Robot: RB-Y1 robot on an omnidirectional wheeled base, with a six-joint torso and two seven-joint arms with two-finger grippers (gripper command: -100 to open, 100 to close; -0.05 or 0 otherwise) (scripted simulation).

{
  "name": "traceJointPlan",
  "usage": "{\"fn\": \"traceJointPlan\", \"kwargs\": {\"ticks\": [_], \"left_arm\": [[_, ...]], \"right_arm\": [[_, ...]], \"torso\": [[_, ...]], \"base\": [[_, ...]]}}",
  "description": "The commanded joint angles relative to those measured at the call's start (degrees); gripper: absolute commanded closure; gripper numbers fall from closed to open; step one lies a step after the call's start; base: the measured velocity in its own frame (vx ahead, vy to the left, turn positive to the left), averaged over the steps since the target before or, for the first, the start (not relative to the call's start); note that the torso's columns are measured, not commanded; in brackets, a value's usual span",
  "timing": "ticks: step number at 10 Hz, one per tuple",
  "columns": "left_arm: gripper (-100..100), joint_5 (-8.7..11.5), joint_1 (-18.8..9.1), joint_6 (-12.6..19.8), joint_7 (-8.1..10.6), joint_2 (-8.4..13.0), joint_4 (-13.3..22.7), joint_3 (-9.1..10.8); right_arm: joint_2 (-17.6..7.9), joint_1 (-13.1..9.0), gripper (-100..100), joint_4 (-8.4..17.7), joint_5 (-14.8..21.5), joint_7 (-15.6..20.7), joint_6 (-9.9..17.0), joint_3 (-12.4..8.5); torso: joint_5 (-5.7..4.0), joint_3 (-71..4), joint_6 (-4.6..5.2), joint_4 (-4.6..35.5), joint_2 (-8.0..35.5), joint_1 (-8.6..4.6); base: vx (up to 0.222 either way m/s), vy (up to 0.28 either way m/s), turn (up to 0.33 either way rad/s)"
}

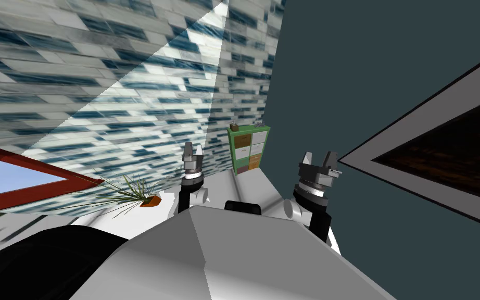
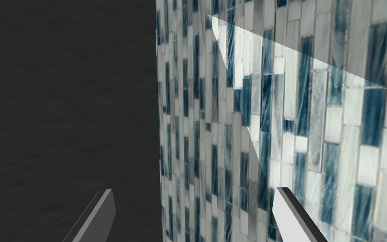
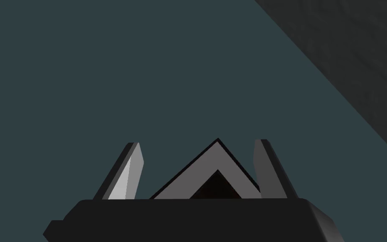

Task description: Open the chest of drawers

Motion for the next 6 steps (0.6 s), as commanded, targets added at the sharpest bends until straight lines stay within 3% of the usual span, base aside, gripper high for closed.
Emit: {"fn": "traceJointPlan", "kwargs": {"ticks": [1,6], "left_arm": [[0,0.0,0.0,0.0,0.0,0.0,0.0,0.0],[0,0.0,0.0,0.0,0.0,0.0,0.0,0.0]], "right_arm": [[0.0,0.0,0,0.0,0.0,0.0,0.0,0.0],[0.0,0.0,0,0.0,0.0,0.0,0.0,0.0]], "torso": [[0.0,-4.7,0.0,2.3,2.3,0.0],[0.0,-45.4,0.0,22.7,22.7,0.0]], "base": [[0.0,0.0,0.0],[0.0,0.0,0.0]]}}
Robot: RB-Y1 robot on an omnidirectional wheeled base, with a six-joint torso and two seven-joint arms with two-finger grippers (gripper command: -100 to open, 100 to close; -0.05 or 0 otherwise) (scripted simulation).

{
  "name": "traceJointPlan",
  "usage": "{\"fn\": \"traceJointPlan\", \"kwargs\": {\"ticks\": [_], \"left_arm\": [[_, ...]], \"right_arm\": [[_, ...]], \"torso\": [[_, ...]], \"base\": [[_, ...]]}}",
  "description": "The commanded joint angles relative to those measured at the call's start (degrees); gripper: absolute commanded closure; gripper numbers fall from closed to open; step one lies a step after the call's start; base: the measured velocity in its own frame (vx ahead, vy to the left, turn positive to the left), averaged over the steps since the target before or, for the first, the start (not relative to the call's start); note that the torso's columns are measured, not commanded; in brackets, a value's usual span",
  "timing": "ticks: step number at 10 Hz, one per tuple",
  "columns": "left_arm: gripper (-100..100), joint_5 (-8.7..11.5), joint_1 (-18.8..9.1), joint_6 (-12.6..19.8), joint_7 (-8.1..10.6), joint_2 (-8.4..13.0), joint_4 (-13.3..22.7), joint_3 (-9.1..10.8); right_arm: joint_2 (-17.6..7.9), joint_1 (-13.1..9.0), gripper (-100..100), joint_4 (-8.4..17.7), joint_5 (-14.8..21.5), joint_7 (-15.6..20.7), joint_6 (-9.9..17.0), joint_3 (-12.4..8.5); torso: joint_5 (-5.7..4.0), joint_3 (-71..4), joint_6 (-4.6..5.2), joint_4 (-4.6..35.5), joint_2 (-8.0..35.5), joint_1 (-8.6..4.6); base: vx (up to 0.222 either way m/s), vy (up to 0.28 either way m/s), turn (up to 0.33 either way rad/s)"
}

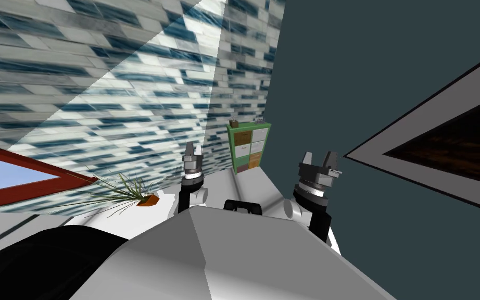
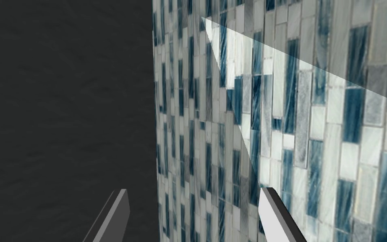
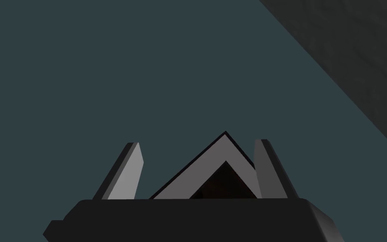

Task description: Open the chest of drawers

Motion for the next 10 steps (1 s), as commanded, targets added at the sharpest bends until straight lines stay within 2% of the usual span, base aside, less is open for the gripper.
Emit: {"fn": "traceJointPlan", "kwargs": {"ticks": [1,3,4,6,10], "left_arm": [[0,0.0,0.0,0.0,0.0,0.0,0.0,0.0],[0,0.0,0.0,0.0,0.0,0.0,0.0,0.0],[0,0.0,0.0,0.0,0.0,0.0,0.0,0.0],[0,0.0,0.0,0.0,0.0,0.0,0.0,0.0],[0,0.0,0.0,0.0,0.0,0.0,0.0,-0.01]], "right_arm": [[0.0,0.0,0,0.0,0.0,0.0,0.0,0.0],[0.0,0.0,0,0.0,0.0,0.0,0.0,0.0],[-2.6,0.0,-100,0.2,0.5,0.6,0.2,-0.3],[-6.0,-0.1,-100,0.7,1.8,2.0,0.6,-1.1],[-10.8,-0.5,-100,2.1,6.1,6.7,2.0,-3.7]], "torso": [[0.0,-8.5,0.0,4.2,4.2,0.0],[0.0,-25.4,0.0,12.7,12.7,0.0],[0.0,-33.8,0.0,16.9,16.9,0.0],[0.02,-38.9,0.0,19.4,19.4,0.06],[0.02,-39.3,0.0,19.6,19.5,0.05]], "base": [[0.0,0.0,0.0],[0.0,0.0,0.0],[0.015,0.01,0.037],[0.021,0.029,0.056],[0.049,0.049,0.099]]}}
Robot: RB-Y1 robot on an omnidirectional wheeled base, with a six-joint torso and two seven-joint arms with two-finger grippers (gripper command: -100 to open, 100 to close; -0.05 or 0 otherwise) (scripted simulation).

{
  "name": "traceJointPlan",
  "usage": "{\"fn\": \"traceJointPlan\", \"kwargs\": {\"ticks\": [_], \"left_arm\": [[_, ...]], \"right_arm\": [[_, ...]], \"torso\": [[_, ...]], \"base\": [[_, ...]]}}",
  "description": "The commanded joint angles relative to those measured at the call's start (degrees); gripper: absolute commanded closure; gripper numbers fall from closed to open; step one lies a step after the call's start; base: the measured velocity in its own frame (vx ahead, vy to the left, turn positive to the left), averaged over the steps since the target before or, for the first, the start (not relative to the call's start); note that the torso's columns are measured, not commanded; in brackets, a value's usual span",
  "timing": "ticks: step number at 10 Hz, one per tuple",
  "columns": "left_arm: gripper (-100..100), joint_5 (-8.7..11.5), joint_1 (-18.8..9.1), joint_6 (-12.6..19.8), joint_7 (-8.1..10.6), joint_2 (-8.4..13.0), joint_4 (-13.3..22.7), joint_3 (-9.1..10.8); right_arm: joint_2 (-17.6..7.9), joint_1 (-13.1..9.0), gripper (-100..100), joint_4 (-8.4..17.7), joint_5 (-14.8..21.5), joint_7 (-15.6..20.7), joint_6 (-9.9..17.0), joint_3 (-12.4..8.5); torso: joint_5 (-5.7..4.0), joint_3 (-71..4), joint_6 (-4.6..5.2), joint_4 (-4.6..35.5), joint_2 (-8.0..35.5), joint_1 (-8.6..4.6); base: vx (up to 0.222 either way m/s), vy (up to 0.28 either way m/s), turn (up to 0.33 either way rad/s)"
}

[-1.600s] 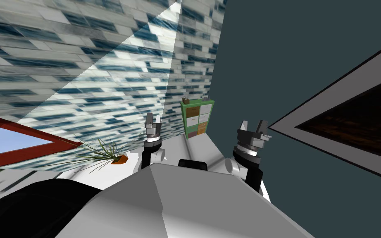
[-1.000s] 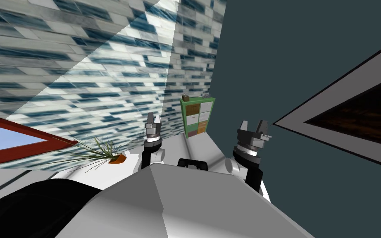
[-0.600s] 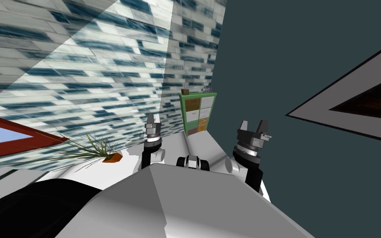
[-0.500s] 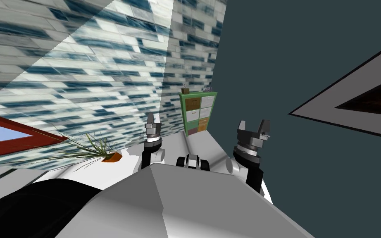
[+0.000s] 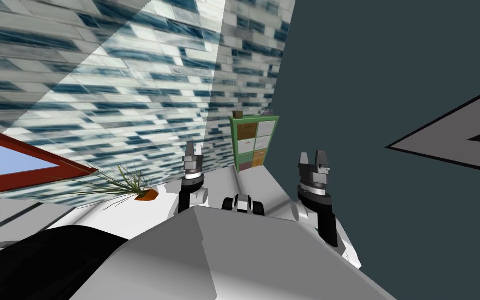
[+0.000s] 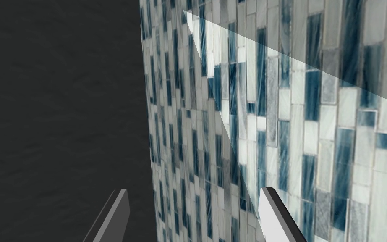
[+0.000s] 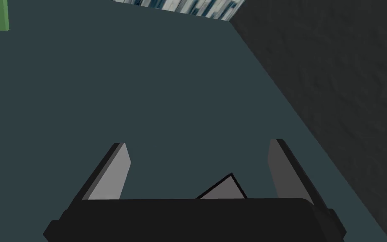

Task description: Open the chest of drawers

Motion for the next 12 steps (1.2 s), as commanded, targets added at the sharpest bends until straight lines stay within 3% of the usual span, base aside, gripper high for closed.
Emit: {"fn": "traceJointPlan", "kwargs": {"ticks": [1,5,6,11,12], "left_arm": [[0,0.0,0.0,0.0,0.0,0.0,0.0,0.0],[0,0.0,0.0,0.0,0.0,0.0,0.0,0.0],[0,0.0,0.0,0.0,0.0,0.0,0.0,0.0],[0,0.0,0.0,0.0,0.0,0.0,0.0,0.0],[0,0.0,0.0,0.0,0.0,0.0,0.0,0.0]], "right_arm": [[-2.5,-0.3,-100,1.1,3.4,3.9,1.1,-1.9],[-5.3,-0.7,-100,2.9,9.8,10.4,3.1,-5.8],[-5.3,-0.7,-100,2.9,9.8,11.0,3.1,-5.8],[-7.7,-1.1,-100,5.1,17.2,18.7,5.5,-10.3],[-7.7,-1.1,-100,5.1,17.3,19.3,5.5,-10.3]], "torso": [[0.0,0.0,0.0,0.0,0.0,-0.02],[-0.01,0.1,0.0,0.0,0.1,-0.05],[-0.02,0.1,0.0,0.0,0.1,-0.06],[-0.02,0.1,0.0,0.0,0.1,-0.08],[0.0,0.0,-0.02,0.0,0.0,0.0]], "base": [[0.068,0.062,0.104],[0.066,0.079,0.148],[0.055,0.046,0.051],[0.068,0.06,0.122],[0.064,0.051,0.073]]}}
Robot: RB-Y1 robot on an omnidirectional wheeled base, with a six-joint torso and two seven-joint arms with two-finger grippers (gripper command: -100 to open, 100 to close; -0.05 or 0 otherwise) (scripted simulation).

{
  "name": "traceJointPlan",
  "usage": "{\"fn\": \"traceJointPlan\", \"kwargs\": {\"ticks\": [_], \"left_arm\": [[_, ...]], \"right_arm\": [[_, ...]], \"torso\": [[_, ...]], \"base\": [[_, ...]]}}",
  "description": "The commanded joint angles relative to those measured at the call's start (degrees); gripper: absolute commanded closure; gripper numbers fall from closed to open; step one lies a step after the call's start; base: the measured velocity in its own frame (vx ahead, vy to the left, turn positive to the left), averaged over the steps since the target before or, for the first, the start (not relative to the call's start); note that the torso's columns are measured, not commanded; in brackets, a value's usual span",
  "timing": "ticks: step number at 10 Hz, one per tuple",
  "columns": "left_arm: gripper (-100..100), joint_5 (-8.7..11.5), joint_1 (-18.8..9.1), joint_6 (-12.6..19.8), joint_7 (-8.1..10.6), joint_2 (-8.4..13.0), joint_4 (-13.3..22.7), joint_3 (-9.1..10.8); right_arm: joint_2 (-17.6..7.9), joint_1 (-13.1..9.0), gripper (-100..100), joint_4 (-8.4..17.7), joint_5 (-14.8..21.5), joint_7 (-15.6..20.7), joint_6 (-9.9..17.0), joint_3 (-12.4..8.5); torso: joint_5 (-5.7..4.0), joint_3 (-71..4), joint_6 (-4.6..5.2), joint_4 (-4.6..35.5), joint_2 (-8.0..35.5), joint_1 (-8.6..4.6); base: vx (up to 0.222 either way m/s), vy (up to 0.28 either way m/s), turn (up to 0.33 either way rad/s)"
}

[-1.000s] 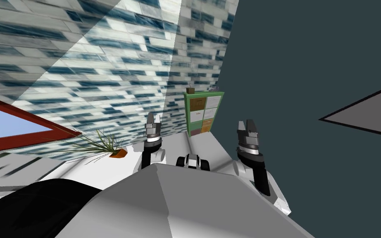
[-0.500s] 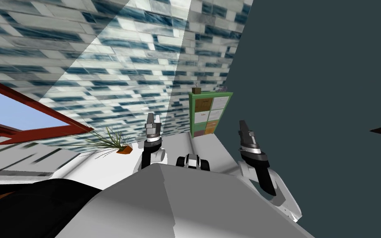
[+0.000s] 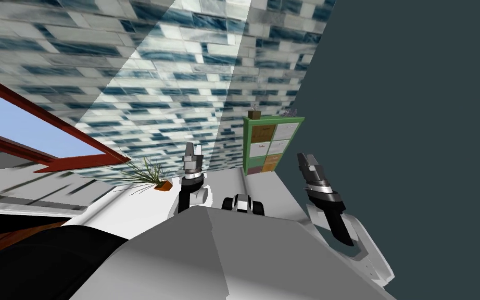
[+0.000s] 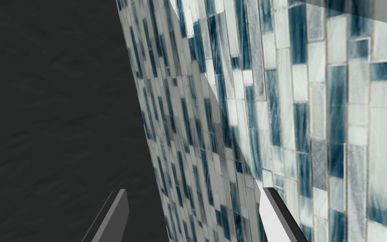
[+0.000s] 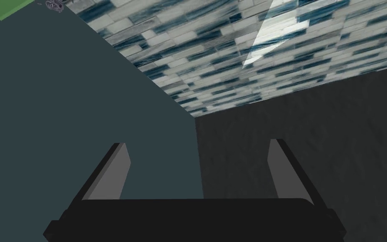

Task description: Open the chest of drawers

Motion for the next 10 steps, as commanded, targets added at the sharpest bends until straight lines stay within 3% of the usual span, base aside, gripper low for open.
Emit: {"fn": "traceJointPlan", "kwargs": {"ticks": [1,3,5,8,10], "left_arm": [[0,0.0,0.0,0.0,0.0,0.0,0.0,0.01],[0,0.0,0.0,0.0,0.0,0.0,0.0,0.0],[0,0.0,0.0,0.0,0.0,0.0,0.0,0.0],[0,0.0,0.0,0.0,0.0,0.0,0.0,0.0],[0,0.0,0.0,0.0,0.0,0.0,0.0,0.01]], "right_arm": [[-0.9,-0.2,-100,1.0,3.3,4.1,1.0,-1.9],[-1.5,-0.3,-100,1.7,5.3,6.4,1.7,-3.1],[-2.8,-0.7,-100,3.2,9.1,10.1,3.0,-5.6],[-3.4,-0.8,-100,3.9,11.6,13.3,3.8,-6.9],[-4.8,-1.2,-100,5.6,15.3,17.0,5.2,-9.4]], "torso": [[-0.01,0.0,0.05,0.0,0.1,-0.08],[0.0,0.0,0.01,0.0,0.0,0.0],[-0.02,0.0,0.01,0.0,0.1,-0.1],[-0.01,0.0,0.01,0.0,0.1,-0.05],[-0.02,0.1,0.01,0.0,0.1,-0.09]], "base": [[0.051,0.046,0.127],[0.082,0.061,0.129],[0.08,0.052,0.165],[0.068,0.045,0.074],[0.071,0.043,0.158]]}}
